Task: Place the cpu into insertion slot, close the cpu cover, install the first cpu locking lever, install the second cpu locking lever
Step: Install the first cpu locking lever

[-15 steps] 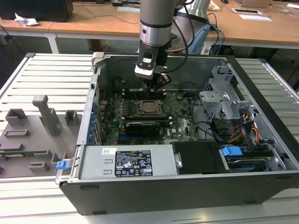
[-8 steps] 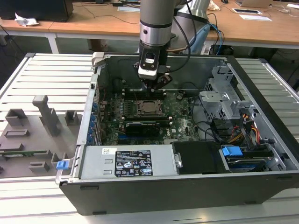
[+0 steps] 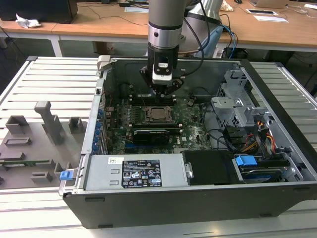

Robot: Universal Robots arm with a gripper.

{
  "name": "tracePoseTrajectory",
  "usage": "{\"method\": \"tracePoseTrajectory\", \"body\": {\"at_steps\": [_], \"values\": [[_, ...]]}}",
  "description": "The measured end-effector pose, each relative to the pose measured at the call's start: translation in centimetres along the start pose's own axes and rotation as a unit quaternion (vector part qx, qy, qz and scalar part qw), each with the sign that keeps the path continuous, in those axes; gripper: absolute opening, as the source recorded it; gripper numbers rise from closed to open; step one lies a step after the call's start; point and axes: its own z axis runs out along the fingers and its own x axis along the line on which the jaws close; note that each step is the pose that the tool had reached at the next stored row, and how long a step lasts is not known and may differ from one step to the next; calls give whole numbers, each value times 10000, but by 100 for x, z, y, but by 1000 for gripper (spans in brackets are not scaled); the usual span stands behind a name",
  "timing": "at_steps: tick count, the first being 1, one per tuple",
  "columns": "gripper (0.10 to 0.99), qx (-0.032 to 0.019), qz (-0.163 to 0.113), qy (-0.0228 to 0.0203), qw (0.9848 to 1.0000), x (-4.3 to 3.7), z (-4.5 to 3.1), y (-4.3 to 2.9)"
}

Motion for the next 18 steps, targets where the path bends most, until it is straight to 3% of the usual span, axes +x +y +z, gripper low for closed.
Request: {"method": "tracePoseTrajectory", "body": {"at_steps": [9, 18], "values": [[106, -12, -637, 0, 9980, 0, 0, 0], [106, -23, -1232, -1, 9924, 0, 0, 0]]}}
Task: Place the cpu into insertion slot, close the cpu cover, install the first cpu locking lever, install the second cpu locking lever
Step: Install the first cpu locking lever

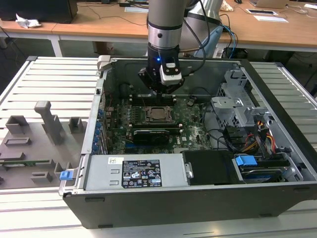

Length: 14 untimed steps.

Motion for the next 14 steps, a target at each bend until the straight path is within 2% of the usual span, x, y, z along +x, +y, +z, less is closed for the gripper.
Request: {"method": "tracePoseTrajectory", "body": {"at_steps": [9, 14], "values": [[106, -8, -443, 0, 9990, 0, 0, 0], [106, -15, -790, 0, 9969, 0, 0, 0]]}}
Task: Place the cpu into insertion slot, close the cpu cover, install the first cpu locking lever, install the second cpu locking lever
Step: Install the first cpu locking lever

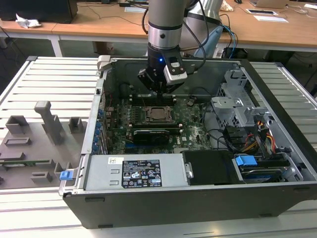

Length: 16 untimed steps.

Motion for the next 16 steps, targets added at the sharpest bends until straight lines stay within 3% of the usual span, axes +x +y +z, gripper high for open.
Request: {"method": "tracePoseTrajectory", "body": {"at_steps": [8, 16], "values": [[106, -9, -478, 0, 9989, 0, 0, 0], [106, -18, -938, 0, 9956, 0, 0, 0]]}}
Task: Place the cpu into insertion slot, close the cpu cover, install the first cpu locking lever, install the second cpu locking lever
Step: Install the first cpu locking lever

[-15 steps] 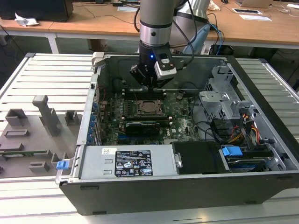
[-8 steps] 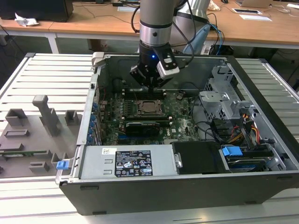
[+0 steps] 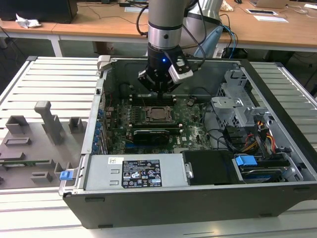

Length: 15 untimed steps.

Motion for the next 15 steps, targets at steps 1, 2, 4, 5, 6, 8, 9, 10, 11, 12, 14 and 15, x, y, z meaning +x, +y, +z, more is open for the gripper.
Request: {"method": "tracePoseTrajectory", "body": {"at_steps": [1, 2, 4, 5, 6, 8, 9, 10, 11, 12, 14, 15], "values": [[106, -1, -48, 0, 10000, 2, 0, 0], [106, -2, -65, -1, 10000, 7, 0, 0], [106, -3, -81, 0, 10000, 32, 0, -1], [106, -3, -88, 0, 10000, 52, -1, -2], [106, -4, -93, 0, 10000, 68, -1, -2], [106, -5, -105, 0, 9999, 112, -2, -3], [106, -5, -110, 0, 9999, 130, -2, -3], [106, -6, -117, 0, 9999, 149, -2, -4], [106, -6, -121, -1, 9999, 160, -2, -4], [106, -6, -125, -1, 9999, 174, -3, -5], [106, -7, -130, 0, 9999, 194, -3, -5], [106, -7, -132, 0, 9999, 205, -3, -5]]}}
